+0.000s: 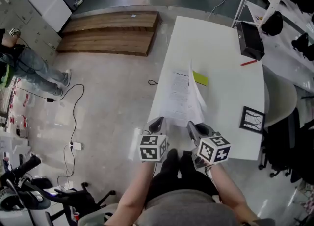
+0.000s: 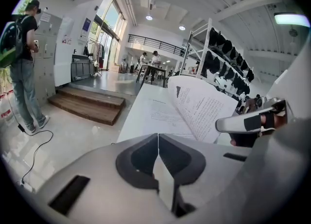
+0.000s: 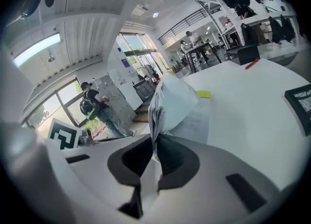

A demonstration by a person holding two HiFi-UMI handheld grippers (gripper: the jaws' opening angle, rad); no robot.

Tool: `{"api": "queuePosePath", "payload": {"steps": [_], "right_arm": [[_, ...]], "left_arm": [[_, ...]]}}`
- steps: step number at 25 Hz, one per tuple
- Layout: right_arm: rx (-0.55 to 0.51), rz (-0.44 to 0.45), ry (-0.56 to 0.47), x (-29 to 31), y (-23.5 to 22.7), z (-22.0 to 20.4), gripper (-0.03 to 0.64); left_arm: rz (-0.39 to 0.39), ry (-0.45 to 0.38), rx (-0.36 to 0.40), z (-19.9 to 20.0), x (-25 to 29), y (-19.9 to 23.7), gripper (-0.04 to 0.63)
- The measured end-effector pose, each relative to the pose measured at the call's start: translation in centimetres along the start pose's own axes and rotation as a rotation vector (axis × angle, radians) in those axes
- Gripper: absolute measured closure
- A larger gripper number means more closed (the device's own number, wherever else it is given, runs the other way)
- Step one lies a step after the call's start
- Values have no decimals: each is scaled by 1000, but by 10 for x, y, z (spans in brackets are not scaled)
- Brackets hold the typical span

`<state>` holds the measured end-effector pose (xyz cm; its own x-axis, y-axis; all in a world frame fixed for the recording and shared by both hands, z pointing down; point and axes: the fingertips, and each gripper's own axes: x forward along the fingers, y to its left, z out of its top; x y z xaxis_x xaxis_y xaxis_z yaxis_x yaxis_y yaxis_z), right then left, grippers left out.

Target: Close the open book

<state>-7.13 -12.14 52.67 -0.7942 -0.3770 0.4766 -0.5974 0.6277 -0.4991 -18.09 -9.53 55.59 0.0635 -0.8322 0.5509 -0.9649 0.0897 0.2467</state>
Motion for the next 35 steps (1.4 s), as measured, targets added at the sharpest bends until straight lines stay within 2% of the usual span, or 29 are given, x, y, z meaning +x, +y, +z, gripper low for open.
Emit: {"api": "queuePosePath", "payload": {"steps": [9, 21, 31, 35], "right_arm": [[-52, 18, 137, 27, 6, -17, 586], [-161, -35, 283, 51, 8, -33, 564], [-264, -55, 356, 67, 16, -41, 523], [-275, -60, 362, 69, 18, -42, 508]], "left_arm": [[42, -7, -30, -4, -8, 10, 588], [78, -14, -70, -5, -15, 27, 588], [109, -25, -95, -5, -24, 40, 588], [120, -26, -108, -7, -27, 45, 588]]}}
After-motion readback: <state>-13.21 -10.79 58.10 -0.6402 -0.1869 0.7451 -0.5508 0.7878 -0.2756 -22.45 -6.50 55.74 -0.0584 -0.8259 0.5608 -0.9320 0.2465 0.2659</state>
